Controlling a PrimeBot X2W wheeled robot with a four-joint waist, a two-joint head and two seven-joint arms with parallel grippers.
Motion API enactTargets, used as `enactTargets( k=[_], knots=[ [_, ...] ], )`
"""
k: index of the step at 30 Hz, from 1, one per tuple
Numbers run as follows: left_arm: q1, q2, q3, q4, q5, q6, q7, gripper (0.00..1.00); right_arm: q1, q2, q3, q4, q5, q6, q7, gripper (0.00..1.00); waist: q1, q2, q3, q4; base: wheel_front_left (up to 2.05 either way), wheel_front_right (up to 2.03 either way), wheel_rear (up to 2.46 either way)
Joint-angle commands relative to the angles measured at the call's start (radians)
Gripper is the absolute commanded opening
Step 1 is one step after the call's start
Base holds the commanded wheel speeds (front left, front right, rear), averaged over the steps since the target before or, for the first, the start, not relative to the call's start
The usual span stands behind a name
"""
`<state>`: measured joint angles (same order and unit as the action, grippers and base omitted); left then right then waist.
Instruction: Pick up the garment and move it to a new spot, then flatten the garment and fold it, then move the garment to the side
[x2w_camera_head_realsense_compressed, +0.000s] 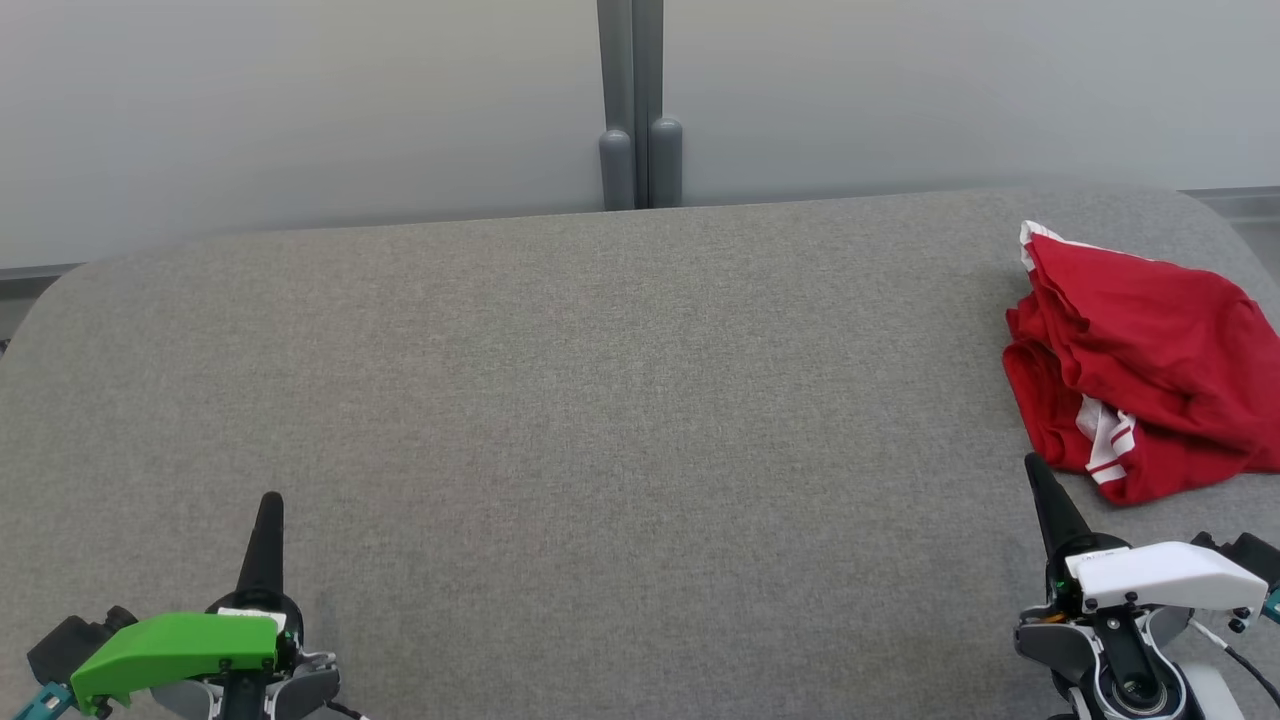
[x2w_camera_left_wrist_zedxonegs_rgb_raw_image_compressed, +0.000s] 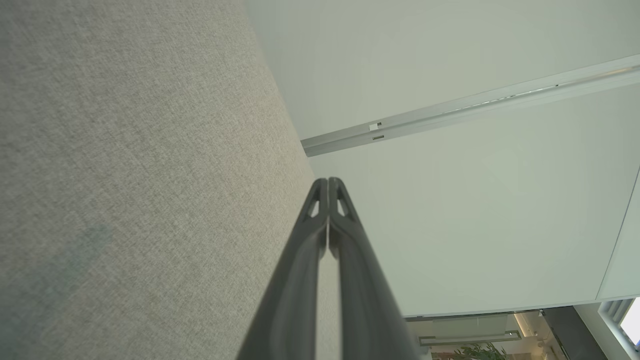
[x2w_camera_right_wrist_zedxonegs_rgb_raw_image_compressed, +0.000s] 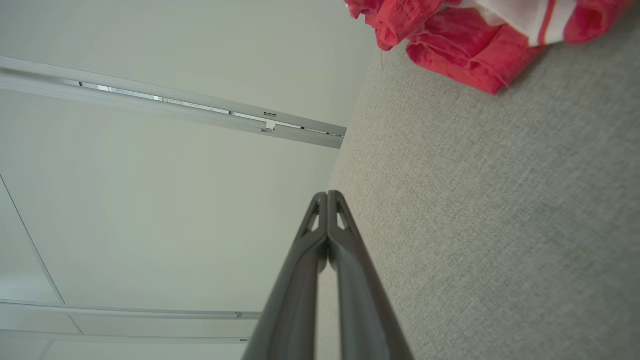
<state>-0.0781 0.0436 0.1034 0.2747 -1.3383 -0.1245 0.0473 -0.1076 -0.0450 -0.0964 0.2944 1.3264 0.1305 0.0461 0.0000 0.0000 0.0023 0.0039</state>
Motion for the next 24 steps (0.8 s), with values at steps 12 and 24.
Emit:
enactTargets(
  k=[12,24],
  knots=[
    [-0.029,0.009,0.010,-0.015,-0.111,-0.008,0.029,0.00,-0.013,-0.007,-0.008,-0.024,0.115,0.001,0.029,0.00,0.0000,0.0000,0.000,-0.001,0.00,0.00,0.00],
    [-0.037,0.009,0.013,-0.022,-0.204,-0.008,0.051,0.00,-0.014,-0.007,-0.013,-0.036,0.209,0.000,0.052,0.00,0.0000,0.0000,0.001,-0.003,0.00,0.00,0.00]
  ],
)
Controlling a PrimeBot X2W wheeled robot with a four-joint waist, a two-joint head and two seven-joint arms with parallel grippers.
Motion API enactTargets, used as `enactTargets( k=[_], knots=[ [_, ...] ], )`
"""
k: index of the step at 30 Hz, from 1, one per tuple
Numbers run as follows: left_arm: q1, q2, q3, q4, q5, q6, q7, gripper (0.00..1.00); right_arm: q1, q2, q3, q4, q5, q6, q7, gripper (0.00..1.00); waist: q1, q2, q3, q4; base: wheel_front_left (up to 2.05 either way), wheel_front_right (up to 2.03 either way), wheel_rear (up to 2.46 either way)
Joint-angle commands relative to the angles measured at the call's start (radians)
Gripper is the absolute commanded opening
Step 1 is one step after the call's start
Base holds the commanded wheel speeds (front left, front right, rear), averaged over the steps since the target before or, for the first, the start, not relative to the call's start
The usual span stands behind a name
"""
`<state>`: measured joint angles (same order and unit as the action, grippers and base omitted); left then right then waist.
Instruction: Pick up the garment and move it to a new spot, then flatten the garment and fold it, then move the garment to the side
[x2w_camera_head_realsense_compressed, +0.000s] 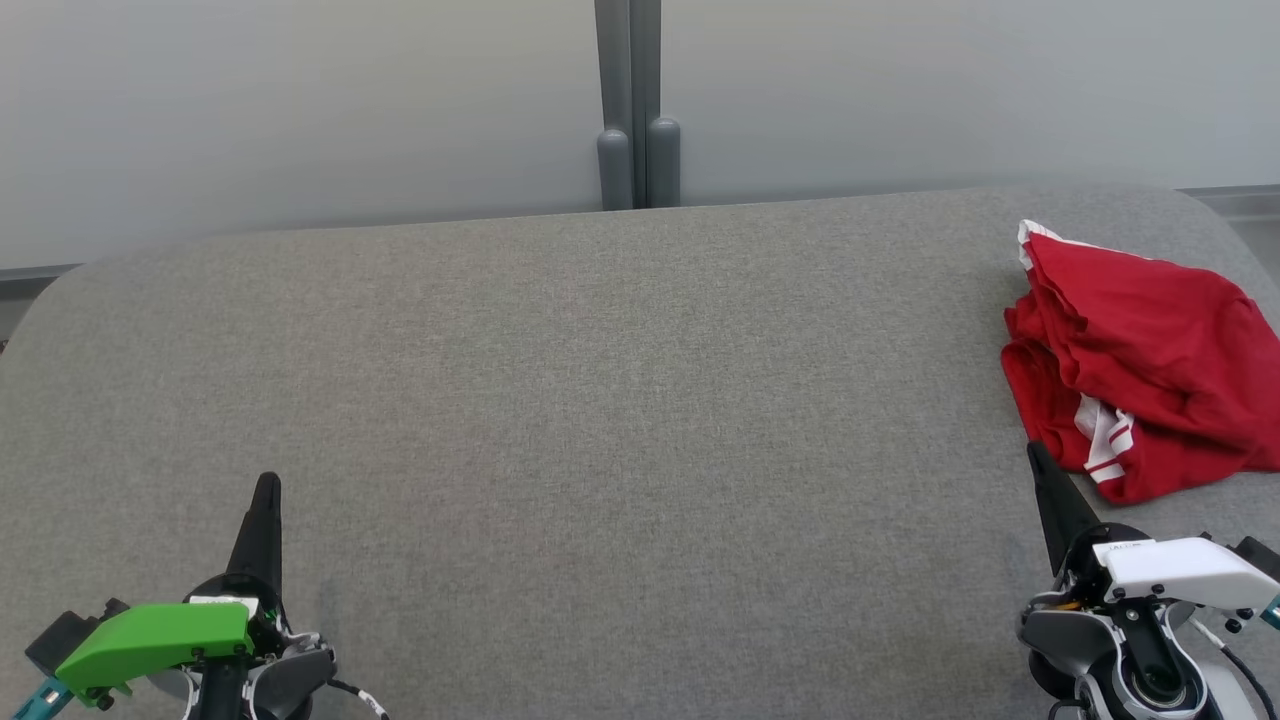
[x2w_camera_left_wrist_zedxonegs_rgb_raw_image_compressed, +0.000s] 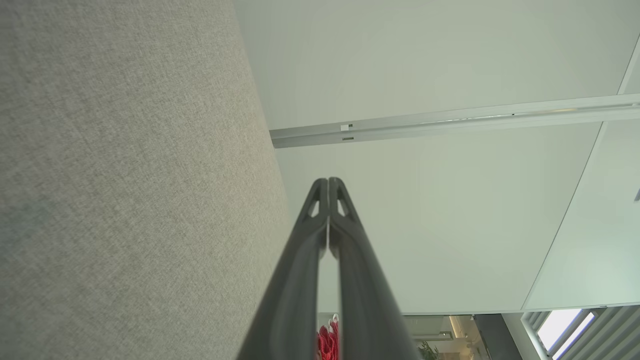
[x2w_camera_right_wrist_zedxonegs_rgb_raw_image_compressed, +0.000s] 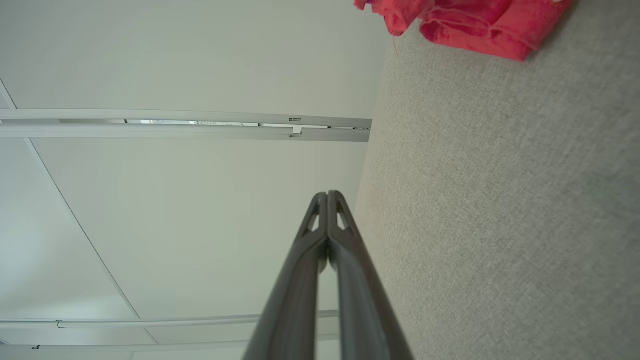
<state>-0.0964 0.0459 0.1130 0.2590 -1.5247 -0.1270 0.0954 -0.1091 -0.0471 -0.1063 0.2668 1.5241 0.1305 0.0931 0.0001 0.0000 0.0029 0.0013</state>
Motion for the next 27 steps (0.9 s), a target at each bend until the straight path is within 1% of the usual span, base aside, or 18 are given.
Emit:
enactTargets(
  k=[1,11,27],
  knots=[
    [-0.019,0.007,0.004,-0.007,-0.025,-0.006,0.006,0.00,-0.013,-0.005,-0.003,-0.009,0.019,0.000,0.005,0.00,-0.0001,0.0000,0.000,0.000,0.00,0.00,0.00],
    [-0.024,0.007,0.007,-0.012,-0.092,-0.006,0.024,0.00,-0.012,-0.005,-0.006,-0.018,0.092,0.000,0.024,0.00,-0.0001,0.0000,0.000,-0.001,0.00,0.00,0.00],
    [-0.024,0.007,0.007,-0.011,-0.088,-0.007,0.024,0.00,-0.011,-0.005,-0.006,-0.017,0.091,0.000,0.024,0.00,-0.0001,0.0000,0.000,-0.001,0.00,0.00,0.00]
  ],
)
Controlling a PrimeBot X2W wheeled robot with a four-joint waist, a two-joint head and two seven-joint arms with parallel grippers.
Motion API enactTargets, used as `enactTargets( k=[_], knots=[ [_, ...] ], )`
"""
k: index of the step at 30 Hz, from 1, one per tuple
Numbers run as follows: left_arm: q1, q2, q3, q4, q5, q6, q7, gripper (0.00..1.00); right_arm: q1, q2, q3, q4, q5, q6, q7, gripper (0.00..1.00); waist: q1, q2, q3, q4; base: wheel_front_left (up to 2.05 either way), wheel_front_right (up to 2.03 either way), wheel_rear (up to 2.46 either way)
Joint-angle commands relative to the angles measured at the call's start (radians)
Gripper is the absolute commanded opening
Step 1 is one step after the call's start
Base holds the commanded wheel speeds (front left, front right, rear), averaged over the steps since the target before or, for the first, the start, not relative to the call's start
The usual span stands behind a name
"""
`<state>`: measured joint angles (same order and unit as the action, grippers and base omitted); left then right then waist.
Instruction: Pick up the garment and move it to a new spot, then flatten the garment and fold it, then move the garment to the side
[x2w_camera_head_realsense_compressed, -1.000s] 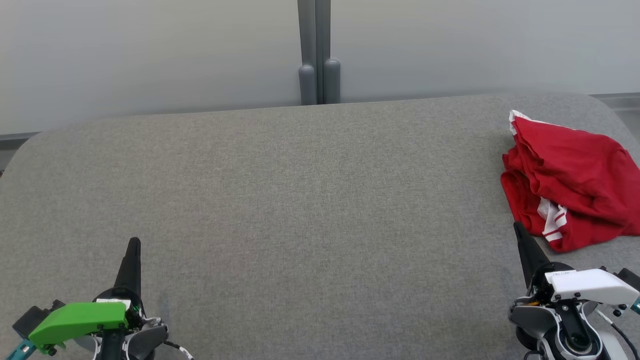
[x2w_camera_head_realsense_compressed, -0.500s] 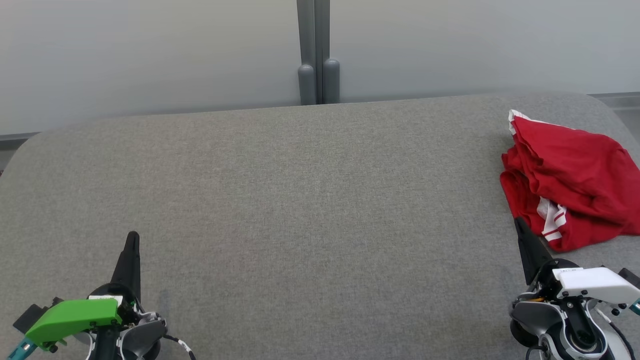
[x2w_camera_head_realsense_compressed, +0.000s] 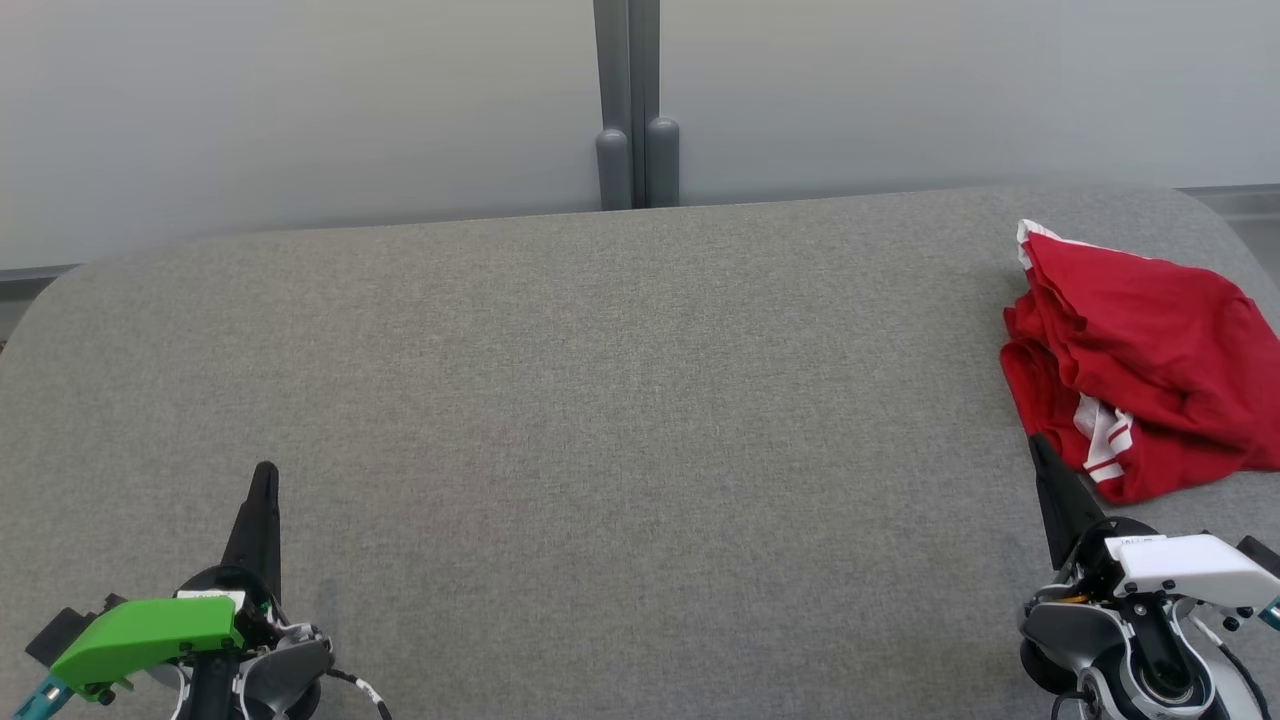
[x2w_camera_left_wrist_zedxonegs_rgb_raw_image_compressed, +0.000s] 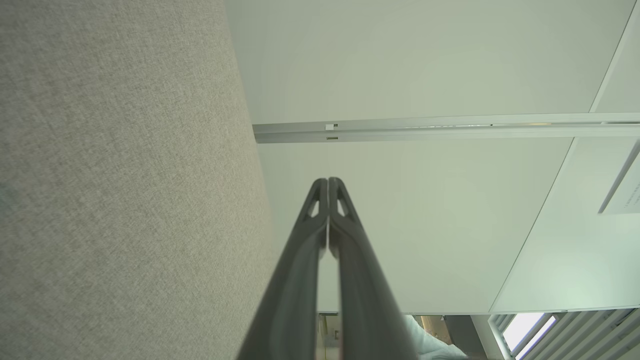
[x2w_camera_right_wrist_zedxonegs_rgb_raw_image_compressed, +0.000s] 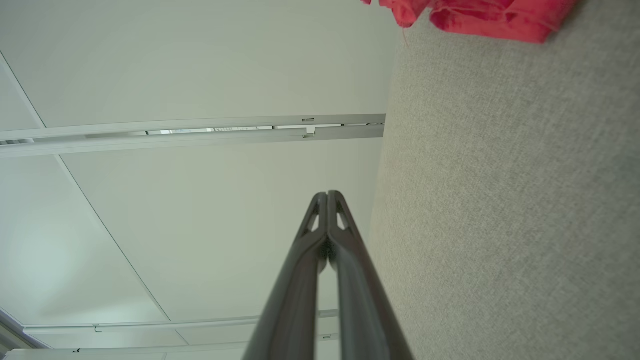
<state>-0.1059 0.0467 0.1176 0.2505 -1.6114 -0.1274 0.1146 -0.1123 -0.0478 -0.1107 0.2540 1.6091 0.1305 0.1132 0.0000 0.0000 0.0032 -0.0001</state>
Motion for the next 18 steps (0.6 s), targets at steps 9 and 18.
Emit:
enactTargets(
  k=[9,18],
  knots=[
    [-0.014,0.007,0.002,-0.003,-0.001,-0.006,0.005,0.00,-0.008,-0.005,-0.002,-0.004,0.006,0.000,0.003,0.00,0.0000,0.0000,0.000,0.000,0.00,0.00,0.00],
    [-0.014,0.007,0.002,-0.003,-0.001,-0.006,0.005,0.00,-0.008,-0.005,-0.002,-0.004,0.006,0.000,0.003,0.00,0.0000,0.0000,0.000,0.000,0.00,0.00,0.00]
  ],
)
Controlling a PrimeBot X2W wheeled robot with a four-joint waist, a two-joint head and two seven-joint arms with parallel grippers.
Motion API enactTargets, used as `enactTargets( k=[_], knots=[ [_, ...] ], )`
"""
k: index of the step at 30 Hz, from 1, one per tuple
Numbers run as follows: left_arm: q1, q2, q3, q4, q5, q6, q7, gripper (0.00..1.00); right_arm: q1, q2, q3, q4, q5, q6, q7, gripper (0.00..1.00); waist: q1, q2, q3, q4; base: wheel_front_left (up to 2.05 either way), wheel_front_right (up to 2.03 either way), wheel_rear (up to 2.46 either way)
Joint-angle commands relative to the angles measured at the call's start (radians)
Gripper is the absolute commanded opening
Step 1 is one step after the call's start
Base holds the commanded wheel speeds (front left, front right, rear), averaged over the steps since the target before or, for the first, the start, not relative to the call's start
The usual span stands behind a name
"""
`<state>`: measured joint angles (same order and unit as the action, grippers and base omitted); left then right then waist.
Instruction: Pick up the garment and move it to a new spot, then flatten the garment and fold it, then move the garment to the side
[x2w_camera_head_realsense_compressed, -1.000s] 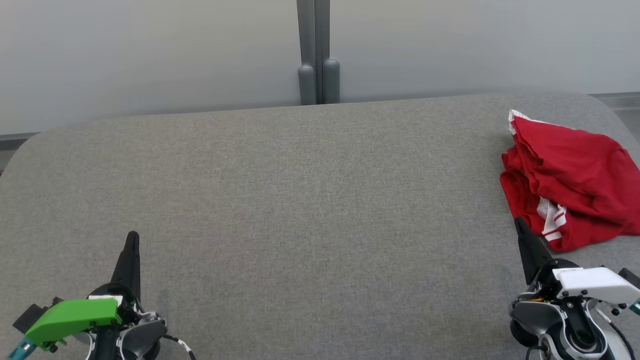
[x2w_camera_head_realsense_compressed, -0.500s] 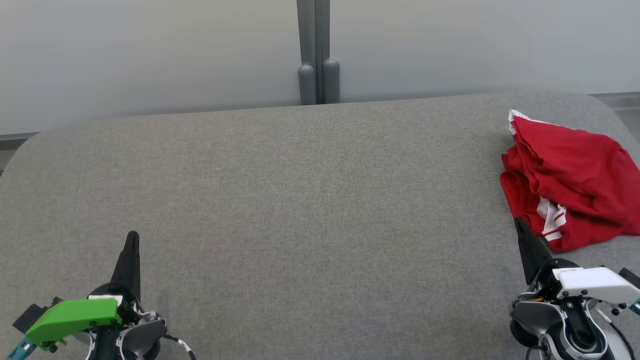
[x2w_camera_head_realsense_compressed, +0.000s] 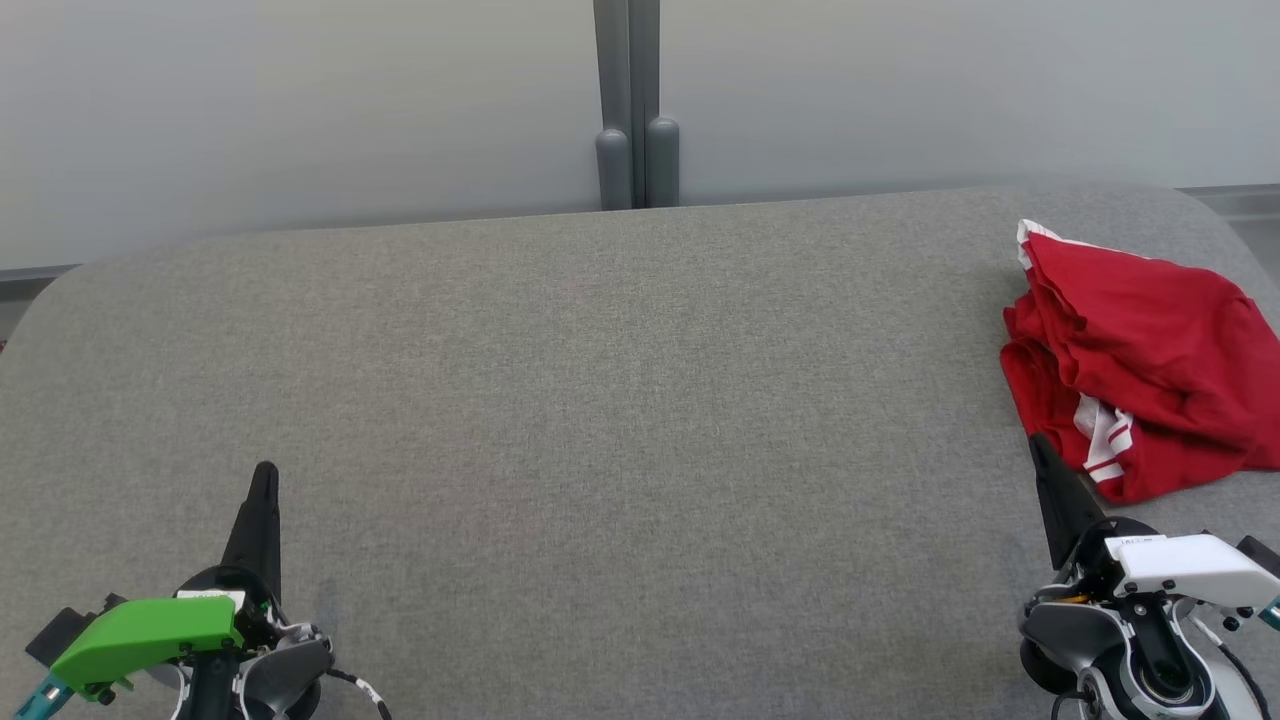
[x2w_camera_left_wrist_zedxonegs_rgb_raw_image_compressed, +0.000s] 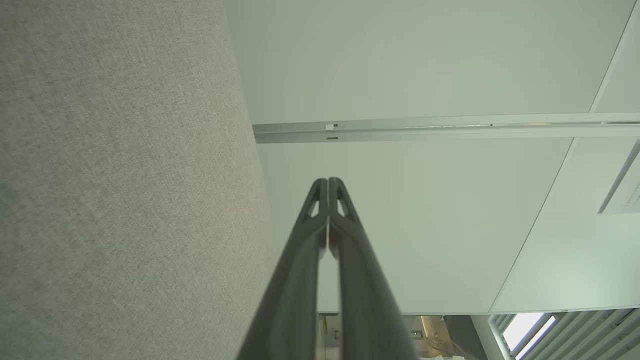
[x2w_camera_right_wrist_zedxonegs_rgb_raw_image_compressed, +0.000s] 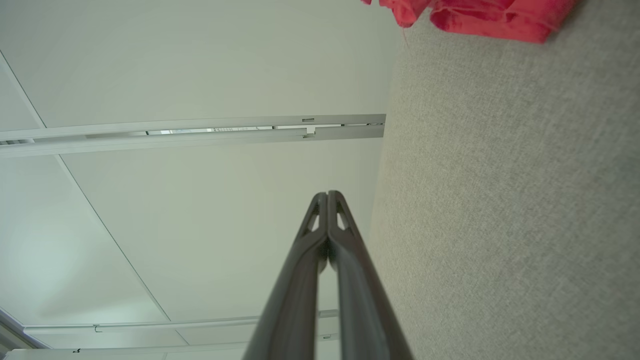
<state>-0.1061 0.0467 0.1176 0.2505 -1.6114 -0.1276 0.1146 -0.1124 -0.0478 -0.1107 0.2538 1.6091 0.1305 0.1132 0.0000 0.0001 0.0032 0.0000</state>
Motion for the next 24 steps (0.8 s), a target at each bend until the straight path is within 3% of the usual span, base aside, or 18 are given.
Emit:
enactTargets(
  k=[1,24],
  knots=[
    [-0.014,0.007,0.002,-0.003,-0.001,-0.006,0.005,0.00,-0.008,-0.005,-0.002,-0.004,0.006,0.000,0.003,0.00,0.0000,-0.0001,0.000,0.000,0.00,0.00,0.00],
    [-0.014,0.007,0.002,-0.003,-0.001,-0.006,0.005,0.00,-0.008,-0.005,-0.001,-0.004,0.006,0.000,0.003,0.00,0.0000,-0.0001,0.000,0.000,0.00,0.00,0.00]
  ],
)
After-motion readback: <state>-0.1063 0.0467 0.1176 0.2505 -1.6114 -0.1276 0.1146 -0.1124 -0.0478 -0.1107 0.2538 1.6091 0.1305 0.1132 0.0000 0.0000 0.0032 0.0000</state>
